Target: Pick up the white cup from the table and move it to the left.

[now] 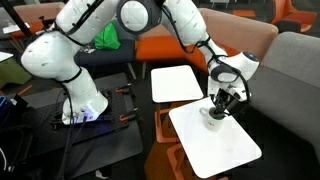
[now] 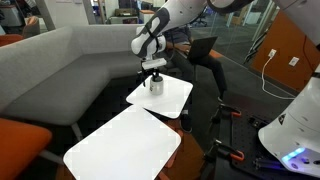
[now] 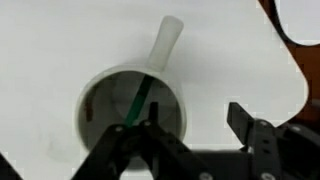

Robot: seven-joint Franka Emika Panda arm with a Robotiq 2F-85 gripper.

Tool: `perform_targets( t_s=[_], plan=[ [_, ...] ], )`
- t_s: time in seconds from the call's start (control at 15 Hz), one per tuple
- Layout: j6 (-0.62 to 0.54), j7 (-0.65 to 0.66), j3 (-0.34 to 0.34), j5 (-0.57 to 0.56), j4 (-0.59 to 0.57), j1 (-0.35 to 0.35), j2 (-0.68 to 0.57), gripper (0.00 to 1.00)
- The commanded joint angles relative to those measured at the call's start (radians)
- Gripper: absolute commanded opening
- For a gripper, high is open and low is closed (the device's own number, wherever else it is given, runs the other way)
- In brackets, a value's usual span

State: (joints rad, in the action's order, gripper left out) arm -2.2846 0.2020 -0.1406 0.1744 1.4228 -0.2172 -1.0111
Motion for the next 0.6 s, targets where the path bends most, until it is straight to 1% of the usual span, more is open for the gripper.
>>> perform_targets(
  t_s=[0.0,0.27,0.33,0.4,0.53],
  plan=[
    [0.010,0.008,-0.008,-0.020,-0.071,0.007,-0.045,0.44],
    [0.025,0.016,-0.012,-0.032,-0.125,0.007,-0.083,0.15],
    [0.029,0.016,-0.013,-0.032,-0.133,0.006,-0.089,0.06],
    [0.033,0.016,-0.013,-0.031,-0.140,0.004,-0.093,0.01],
    [0.038,0.011,-0.009,-0.025,-0.139,-0.001,-0.088,0.00]
  ],
)
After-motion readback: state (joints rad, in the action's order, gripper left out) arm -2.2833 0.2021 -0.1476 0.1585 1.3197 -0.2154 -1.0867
